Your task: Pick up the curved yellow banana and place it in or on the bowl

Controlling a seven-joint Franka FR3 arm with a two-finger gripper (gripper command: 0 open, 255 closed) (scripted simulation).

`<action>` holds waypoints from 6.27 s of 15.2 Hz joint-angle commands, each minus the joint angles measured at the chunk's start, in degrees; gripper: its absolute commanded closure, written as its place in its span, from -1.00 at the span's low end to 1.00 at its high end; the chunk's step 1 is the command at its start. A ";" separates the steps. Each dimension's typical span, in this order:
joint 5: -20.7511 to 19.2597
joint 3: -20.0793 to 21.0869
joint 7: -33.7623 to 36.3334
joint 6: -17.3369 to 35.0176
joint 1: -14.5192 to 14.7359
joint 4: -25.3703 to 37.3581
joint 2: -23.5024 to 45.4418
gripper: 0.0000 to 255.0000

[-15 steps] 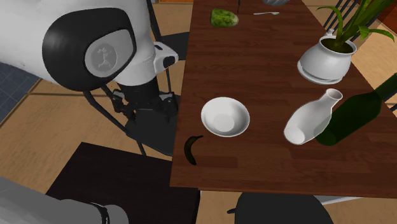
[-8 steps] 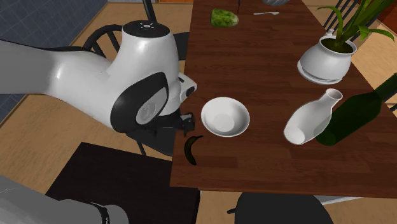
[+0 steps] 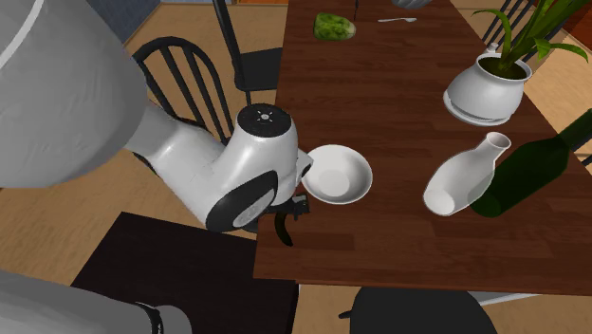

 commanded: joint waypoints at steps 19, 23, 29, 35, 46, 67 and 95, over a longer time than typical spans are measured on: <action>36.37 2.35 -26.21 7.18 7.15 3.08 13.31 1.00; 36.38 2.36 -26.22 7.18 7.15 3.08 13.31 1.00; 7.49 -6.04 -5.45 3.65 8.04 0.86 4.56 1.00; -6.21 -1.05 4.30 -3.83 -0.49 0.80 -3.94 1.00; -11.90 4.05 9.05 -17.76 -5.93 2.41 -16.56 1.00; 17.59 -2.27 -12.54 -20.82 4.17 33.53 16.09 1.00; 17.87 -2.63 -13.06 -20.49 4.26 33.21 16.19 -1.00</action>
